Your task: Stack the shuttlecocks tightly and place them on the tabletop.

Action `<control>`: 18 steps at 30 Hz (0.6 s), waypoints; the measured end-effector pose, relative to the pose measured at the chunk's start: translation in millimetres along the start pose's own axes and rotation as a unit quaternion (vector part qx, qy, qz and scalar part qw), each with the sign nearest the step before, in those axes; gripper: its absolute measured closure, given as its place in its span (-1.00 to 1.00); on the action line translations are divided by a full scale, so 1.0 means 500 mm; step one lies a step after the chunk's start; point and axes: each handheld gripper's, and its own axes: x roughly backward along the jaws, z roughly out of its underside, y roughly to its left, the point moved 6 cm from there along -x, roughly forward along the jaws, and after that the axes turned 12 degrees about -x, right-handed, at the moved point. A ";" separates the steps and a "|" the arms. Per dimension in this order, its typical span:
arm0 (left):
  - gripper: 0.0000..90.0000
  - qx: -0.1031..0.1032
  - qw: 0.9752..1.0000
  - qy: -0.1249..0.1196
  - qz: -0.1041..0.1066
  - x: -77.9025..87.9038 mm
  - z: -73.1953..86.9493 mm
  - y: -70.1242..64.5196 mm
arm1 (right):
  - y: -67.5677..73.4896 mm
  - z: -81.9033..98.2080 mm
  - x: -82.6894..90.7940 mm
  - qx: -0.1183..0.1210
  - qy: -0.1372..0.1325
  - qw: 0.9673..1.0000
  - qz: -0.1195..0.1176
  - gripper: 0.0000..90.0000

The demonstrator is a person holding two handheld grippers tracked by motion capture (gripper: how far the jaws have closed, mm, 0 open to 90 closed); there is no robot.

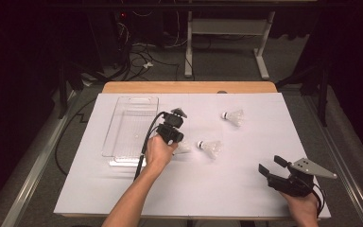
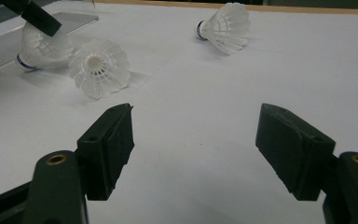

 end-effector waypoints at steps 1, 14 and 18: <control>0.97 0.000 1.000 -0.003 0.000 0.002 -0.002 0.003 | 0.000 0.000 0.000 0.000 0.000 1.000 -0.001 -0.38; 0.98 -0.019 0.999 -0.032 0.013 0.019 -0.020 0.034 | 0.000 0.002 -0.005 0.000 0.005 1.000 0.001 -0.38; 0.98 -0.023 0.998 -0.049 0.018 0.032 -0.034 0.037 | -0.001 0.002 -0.003 0.000 0.005 1.000 0.003 -0.38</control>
